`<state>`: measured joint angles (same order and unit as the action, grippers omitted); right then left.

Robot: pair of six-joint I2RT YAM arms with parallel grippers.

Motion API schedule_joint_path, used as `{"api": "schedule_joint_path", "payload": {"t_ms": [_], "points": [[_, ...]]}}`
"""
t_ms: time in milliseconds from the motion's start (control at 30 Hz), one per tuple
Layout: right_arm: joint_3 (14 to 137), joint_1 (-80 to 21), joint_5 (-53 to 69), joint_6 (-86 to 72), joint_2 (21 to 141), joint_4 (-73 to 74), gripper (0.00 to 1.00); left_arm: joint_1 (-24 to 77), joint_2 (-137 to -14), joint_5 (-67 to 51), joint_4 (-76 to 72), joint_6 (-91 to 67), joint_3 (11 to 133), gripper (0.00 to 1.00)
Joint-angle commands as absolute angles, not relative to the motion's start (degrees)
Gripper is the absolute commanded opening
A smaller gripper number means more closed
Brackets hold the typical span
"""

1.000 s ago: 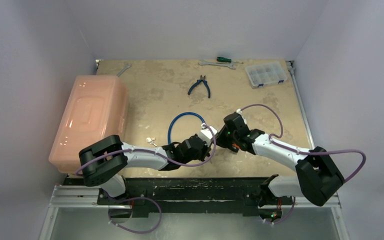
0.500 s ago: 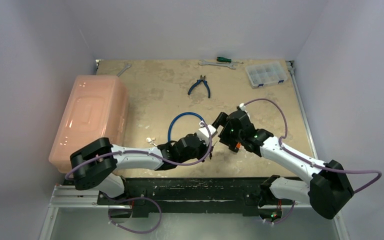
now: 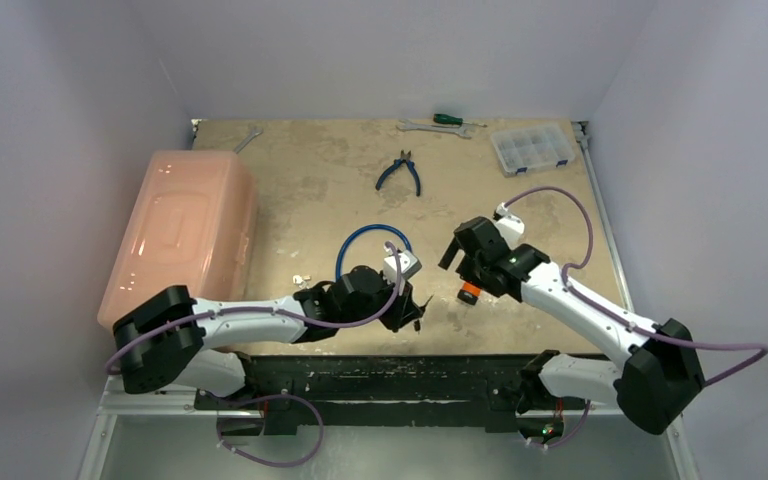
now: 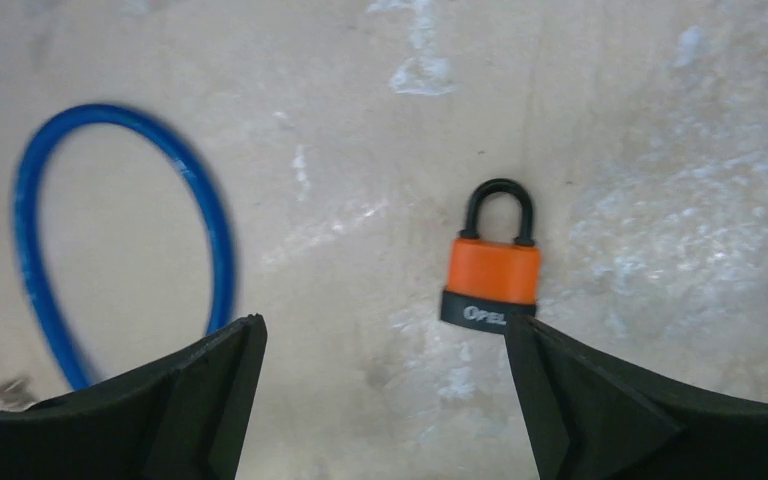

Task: Unlock with the key

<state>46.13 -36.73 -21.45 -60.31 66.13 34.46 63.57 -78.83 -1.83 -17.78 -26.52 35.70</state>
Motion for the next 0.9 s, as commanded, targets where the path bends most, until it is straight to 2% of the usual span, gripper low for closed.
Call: {"api": "schedule_joint_path", "payload": {"t_ms": [0, 500, 867], "points": [[48.54, -36.34, -28.98, -59.52, 69.34, 41.55, 0.99, 62.87, -75.68, -9.72, -18.41, -29.62, 34.62, 0.0], [47.44, -33.0, -21.61, -51.51, 79.97, 33.61, 0.99, 62.05, -73.66, -14.84, -15.74, -33.08, 33.69, 0.0], [45.51, -31.45, -20.03, -51.38, 85.08, 30.33, 0.87, 61.97, -74.92, -13.57, -14.6, -34.56, 33.51, 0.0]]}}
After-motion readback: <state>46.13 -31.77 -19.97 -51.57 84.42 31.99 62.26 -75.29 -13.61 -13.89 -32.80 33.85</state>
